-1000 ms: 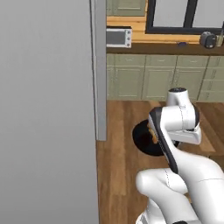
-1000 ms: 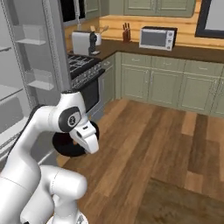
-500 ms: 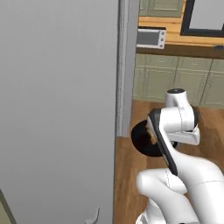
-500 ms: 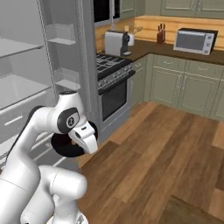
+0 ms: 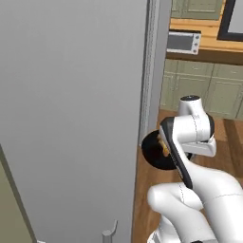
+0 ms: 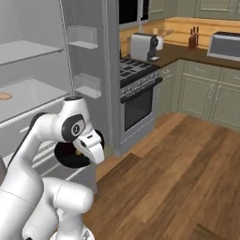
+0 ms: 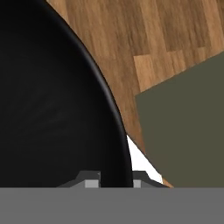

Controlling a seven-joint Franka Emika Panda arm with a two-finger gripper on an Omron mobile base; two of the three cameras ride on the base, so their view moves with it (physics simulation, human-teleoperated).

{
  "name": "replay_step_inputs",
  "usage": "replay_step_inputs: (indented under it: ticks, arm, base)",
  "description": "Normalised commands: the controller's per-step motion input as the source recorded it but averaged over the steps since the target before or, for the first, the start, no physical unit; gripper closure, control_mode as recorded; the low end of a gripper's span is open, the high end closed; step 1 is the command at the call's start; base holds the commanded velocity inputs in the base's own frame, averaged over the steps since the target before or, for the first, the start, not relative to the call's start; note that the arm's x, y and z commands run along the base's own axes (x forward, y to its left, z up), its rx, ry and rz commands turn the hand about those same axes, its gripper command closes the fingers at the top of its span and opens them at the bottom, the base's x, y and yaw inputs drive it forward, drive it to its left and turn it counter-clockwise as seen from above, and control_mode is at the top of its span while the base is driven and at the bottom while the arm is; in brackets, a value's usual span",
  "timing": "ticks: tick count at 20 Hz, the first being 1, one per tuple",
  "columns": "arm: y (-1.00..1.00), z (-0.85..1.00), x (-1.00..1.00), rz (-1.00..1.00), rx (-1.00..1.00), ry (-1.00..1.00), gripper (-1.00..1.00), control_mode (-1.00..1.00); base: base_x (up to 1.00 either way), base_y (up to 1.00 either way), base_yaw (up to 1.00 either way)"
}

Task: Pick the chicken drumstick and avocado from their plates and place them in the bowl. Then put the bowl in the fridge.

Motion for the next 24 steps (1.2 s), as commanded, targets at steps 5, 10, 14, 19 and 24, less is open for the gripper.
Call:
replay_step_inputs:
  ticks: [5,10,14,19,24]
  arm:
    - [0.00,0.00,0.00,0.00,0.00,0.00,1.00,1.00]
    - [0.00,0.00,0.00,0.00,0.00,0.00,1.00,1.00]
    - [0.00,0.00,0.00,0.00,0.00,0.00,1.00,1.00]
    - [0.00,0.00,0.00,0.00,0.00,0.00,1.00,1.00]
    - [0.00,0.00,0.00,0.00,0.00,0.00,1.00,1.00]
  base:
    - [0.99,-0.08,0.08]
    - [0.63,0.00,0.03]
    - [0.00,0.01,0.14]
    - [-0.05,0.13,0.15]
    - [0.02,0.00,0.21]
